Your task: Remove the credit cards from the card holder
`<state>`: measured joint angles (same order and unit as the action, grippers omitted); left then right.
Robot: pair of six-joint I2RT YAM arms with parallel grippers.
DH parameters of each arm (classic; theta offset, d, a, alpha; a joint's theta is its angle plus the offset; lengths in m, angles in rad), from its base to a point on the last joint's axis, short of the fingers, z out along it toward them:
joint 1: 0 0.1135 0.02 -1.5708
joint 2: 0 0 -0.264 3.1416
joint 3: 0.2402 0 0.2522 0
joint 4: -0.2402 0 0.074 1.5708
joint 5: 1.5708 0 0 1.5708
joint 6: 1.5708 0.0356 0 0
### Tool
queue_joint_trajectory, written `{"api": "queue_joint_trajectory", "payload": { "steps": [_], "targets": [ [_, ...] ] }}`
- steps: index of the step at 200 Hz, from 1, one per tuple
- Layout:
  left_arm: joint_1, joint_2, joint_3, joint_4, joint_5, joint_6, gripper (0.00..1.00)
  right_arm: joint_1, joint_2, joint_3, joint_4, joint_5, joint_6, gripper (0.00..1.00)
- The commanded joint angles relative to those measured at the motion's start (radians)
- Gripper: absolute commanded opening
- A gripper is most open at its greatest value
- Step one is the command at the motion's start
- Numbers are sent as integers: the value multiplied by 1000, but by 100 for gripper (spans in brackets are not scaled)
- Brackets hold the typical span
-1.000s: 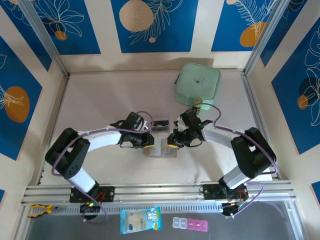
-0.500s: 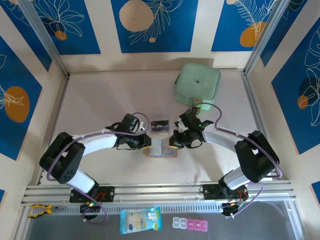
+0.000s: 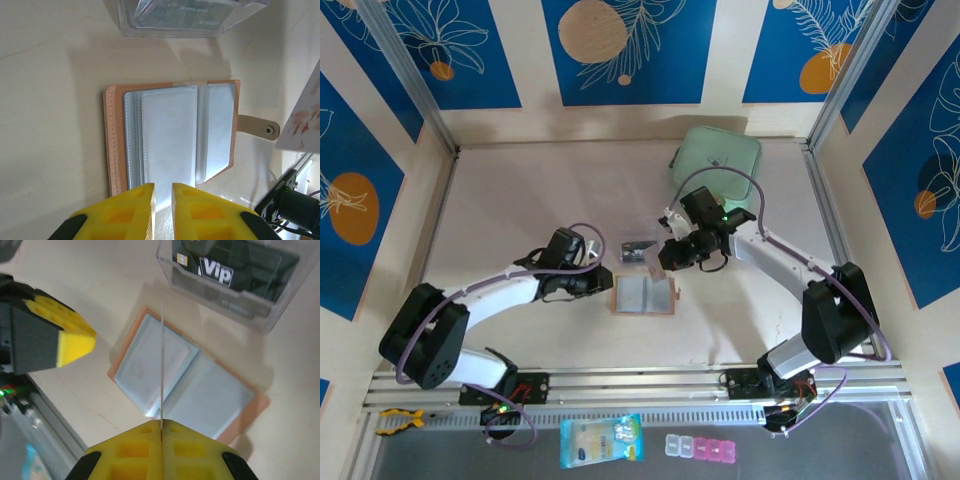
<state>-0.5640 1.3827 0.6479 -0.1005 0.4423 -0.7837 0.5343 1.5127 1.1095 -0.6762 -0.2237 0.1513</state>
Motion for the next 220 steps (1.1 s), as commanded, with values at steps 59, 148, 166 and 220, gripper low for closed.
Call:
{"api": "queue_joint_trajectory", "payload": {
  "steps": [59, 148, 166, 220],
  "targets": [
    [20, -91, -28, -65, -32, 14, 17, 41, 143, 243, -303, 118, -821, 0],
    [26, -148, -58, -119, -61, 10, 18, 16, 396, 614, -423, 170, -1055, 0],
    [29, -156, -60, -125, -66, 4, 18, 5, 450, 672, -443, 188, -1076, 0],
    [35, -171, -47, -153, -76, 5, 18, -12, 571, 842, -508, 182, -1108, 0]
  ]
}}
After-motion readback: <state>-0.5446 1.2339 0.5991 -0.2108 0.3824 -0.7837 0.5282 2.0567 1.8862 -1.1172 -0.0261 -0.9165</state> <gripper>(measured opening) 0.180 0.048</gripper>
